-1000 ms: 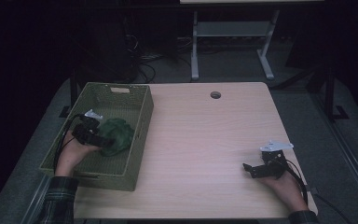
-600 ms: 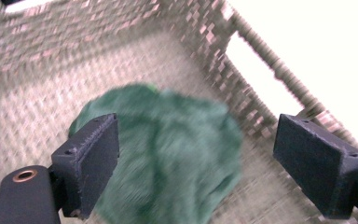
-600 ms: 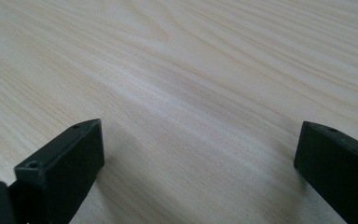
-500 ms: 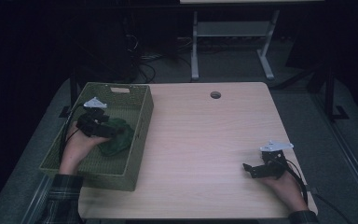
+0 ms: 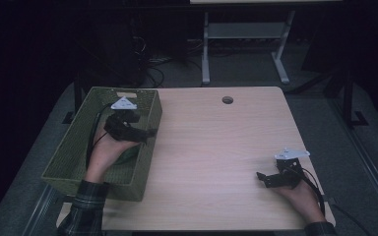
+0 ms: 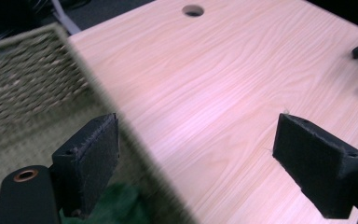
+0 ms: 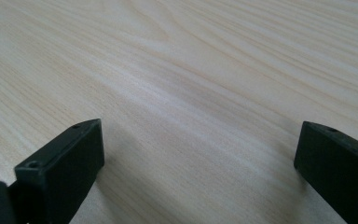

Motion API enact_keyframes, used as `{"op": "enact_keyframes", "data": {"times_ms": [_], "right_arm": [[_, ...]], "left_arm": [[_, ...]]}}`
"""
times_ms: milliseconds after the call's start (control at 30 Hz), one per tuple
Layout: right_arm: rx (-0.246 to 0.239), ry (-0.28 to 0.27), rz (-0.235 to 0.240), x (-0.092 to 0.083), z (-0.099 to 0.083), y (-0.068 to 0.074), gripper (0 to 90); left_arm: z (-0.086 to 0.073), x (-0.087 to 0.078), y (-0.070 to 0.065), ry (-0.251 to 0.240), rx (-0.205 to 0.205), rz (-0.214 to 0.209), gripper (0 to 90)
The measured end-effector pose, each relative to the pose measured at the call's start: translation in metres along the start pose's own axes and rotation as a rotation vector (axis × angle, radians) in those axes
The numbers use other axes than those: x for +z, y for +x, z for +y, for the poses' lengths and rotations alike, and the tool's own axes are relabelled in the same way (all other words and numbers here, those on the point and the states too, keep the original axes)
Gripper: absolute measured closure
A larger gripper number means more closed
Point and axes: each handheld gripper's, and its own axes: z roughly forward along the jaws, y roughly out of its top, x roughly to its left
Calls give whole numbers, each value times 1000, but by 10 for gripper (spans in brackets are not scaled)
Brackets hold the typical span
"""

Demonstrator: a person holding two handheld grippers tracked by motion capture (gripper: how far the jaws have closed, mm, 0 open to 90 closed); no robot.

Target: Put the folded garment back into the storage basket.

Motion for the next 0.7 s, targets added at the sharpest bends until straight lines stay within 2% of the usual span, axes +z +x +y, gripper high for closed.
{"op": "enact_keyframes", "data": {"times_ms": [200,467,700], "right_arm": [[1,-2,-1,0,0,0,10],[2,-1,-1,0,0,0,10],[3,-1,-1,0,0,0,10]], "left_arm": [[10,17,-27,-28,28,-34,140],[13,47,-58,-21,58,-80,140],[8,72,-78,-18,75,-81,140]]}}
